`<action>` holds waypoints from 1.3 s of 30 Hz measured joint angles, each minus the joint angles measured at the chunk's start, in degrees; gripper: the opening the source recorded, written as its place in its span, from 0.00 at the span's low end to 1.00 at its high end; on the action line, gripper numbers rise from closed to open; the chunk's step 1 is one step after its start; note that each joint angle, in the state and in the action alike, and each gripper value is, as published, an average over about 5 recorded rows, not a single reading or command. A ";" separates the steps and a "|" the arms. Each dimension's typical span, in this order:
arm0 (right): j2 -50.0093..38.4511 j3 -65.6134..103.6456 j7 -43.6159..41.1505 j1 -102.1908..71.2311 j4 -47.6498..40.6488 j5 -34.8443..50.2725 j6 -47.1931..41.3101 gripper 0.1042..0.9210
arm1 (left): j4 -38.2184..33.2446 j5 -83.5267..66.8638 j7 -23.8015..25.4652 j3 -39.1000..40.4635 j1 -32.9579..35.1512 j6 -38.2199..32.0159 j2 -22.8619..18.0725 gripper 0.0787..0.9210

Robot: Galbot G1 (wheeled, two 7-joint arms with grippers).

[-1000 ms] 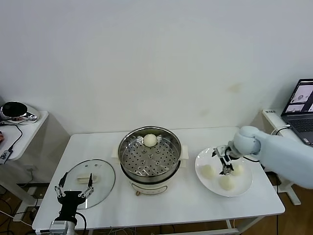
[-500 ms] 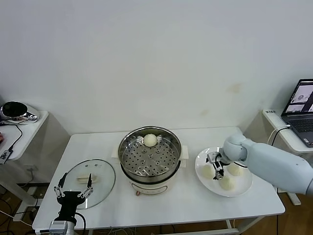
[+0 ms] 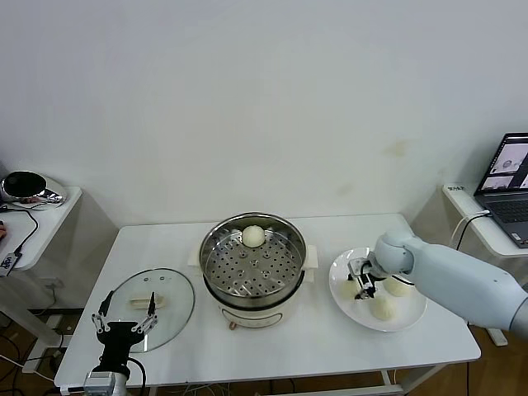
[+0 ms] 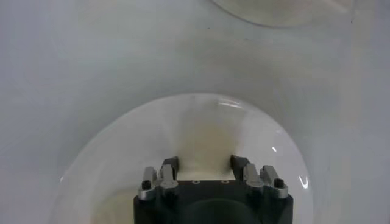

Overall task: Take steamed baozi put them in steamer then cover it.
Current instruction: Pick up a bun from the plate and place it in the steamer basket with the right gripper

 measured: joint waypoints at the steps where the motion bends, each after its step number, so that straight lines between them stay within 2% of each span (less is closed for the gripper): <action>1: -0.25 -0.01 -0.16 0.45 0.32 0.31 -0.14 0.52 | -0.09 0.00 0.00 0.01 -0.04 0.07 0.02 0.88; 10: -3.04 -2.73 -1.65 9.09 4.38 5.51 -1.82 0.54 | -0.19 -0.13 0.01 0.29 -0.14 0.28 0.27 0.88; 19: -1.81 -10.68 -1.25 25.71 9.14 15.74 -4.78 0.54 | -0.16 -0.76 0.02 0.72 -0.53 0.17 0.65 0.88; 29: 7.42 -15.87 2.57 34.95 11.20 28.88 -11.21 0.55 | -0.04 -1.04 -0.20 0.87 -0.88 0.11 1.01 0.88; 39: 21.24 -18.46 8.01 33.69 6.69 36.28 -17.44 0.56 | 0.58 -0.66 -0.41 0.34 -1.20 -0.26 0.90 0.88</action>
